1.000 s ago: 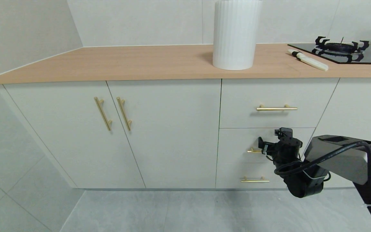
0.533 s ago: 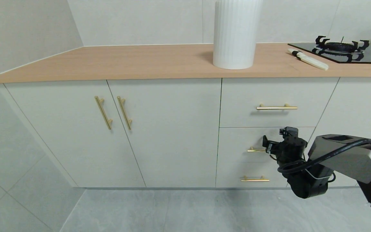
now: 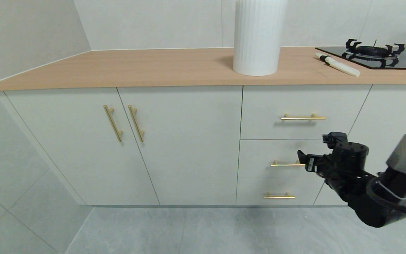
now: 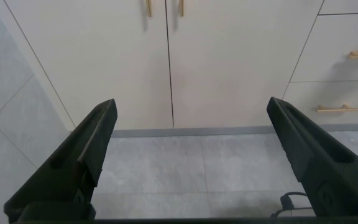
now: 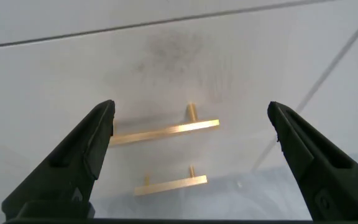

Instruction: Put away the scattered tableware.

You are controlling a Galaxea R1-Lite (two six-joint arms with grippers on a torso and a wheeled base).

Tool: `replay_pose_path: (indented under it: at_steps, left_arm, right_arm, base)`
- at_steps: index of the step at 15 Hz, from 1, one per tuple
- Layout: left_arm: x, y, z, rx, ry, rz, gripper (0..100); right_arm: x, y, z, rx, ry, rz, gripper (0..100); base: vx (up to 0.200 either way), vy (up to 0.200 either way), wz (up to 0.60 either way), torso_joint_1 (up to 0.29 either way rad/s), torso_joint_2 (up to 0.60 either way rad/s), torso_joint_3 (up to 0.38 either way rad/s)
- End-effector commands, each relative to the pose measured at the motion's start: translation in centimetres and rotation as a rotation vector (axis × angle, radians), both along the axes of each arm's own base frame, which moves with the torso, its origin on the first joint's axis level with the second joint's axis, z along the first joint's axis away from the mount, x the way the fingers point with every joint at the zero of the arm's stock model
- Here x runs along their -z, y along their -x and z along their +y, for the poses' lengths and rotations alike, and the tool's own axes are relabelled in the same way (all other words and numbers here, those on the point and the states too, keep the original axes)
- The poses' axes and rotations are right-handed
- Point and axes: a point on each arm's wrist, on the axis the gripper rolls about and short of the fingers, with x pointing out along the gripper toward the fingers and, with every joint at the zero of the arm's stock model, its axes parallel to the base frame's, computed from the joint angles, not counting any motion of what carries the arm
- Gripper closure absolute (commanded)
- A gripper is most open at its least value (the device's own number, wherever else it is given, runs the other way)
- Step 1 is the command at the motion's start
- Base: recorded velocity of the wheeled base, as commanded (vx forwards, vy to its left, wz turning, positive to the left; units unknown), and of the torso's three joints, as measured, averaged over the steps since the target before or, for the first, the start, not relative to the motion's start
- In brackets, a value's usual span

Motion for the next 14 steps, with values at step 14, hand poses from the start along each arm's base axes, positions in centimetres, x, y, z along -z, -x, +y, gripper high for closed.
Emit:
replay_pose_path:
  at_steps: [14]
  left_arm:
    - [0.0,0.0,0.0,0.0,0.0,0.0,0]
  right_arm:
    - [-11.5,35.6,-8.2,0.163,0.26,-0.239,0]
  base:
    - [0.0,0.0,0.0,0.0,0.0,0.0]
